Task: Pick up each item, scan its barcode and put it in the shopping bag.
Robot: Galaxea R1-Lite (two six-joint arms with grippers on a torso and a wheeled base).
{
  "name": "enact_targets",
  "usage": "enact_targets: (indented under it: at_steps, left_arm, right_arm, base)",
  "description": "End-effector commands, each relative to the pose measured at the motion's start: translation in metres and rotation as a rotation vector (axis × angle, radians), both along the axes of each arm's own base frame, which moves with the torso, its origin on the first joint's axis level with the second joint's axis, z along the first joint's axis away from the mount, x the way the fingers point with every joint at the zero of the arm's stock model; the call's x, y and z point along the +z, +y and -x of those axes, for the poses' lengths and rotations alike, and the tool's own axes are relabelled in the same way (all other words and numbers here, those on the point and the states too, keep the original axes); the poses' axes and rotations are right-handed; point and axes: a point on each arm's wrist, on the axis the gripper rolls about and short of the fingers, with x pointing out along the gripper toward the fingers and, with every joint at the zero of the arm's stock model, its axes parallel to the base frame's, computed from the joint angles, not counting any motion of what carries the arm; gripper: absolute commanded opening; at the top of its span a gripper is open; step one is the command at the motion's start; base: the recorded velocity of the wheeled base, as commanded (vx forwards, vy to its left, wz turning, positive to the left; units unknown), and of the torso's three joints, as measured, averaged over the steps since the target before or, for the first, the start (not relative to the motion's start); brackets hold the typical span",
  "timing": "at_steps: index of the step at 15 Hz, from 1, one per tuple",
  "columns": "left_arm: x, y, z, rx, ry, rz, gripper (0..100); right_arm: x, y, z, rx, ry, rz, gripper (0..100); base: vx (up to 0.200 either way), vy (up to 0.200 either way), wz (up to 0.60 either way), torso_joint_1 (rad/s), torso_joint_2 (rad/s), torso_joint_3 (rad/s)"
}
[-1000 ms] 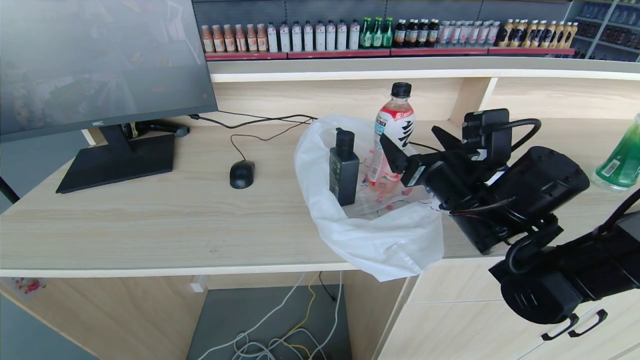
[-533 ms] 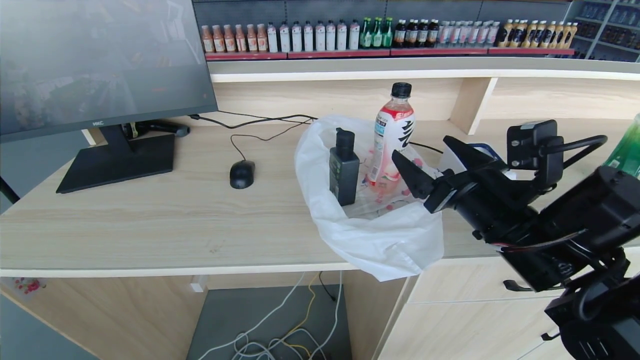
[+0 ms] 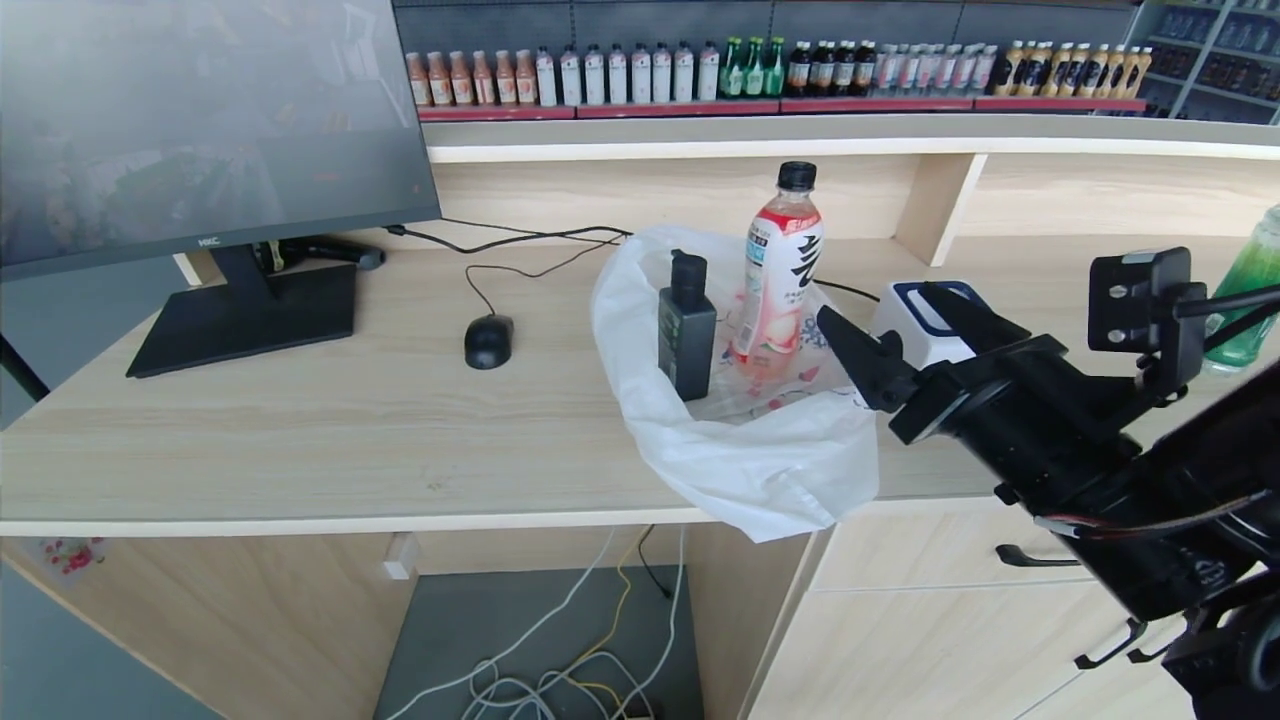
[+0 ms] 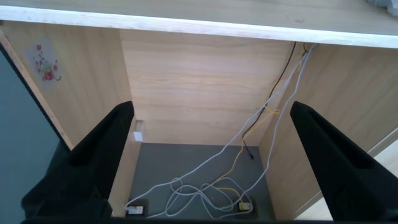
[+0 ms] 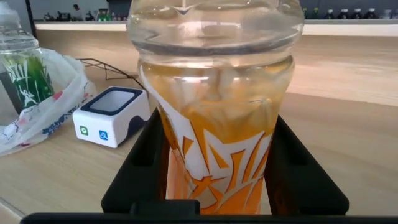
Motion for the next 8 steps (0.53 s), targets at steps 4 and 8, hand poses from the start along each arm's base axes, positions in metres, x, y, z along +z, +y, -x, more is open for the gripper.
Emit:
enact_targets:
  at_steps: [4, 8]
  left_arm:
    - [0.0, 0.0, 0.0, -0.001, 0.0, 0.001, 100]
    - [0.0, 0.0, 0.0, 0.001, 0.0, 0.002, 100]
  right_arm:
    - [-0.003, -0.007, 0.0, -0.018, 0.017, -0.008, 100]
    - [-0.003, -0.015, 0.006, -0.031, 0.021, -0.013, 100]
  base:
    - [0.0, -0.15, 0.0, 0.002, 0.0, 0.002]
    - [0.0, -0.2, 0.0, 0.007, 0.01, 0.0]
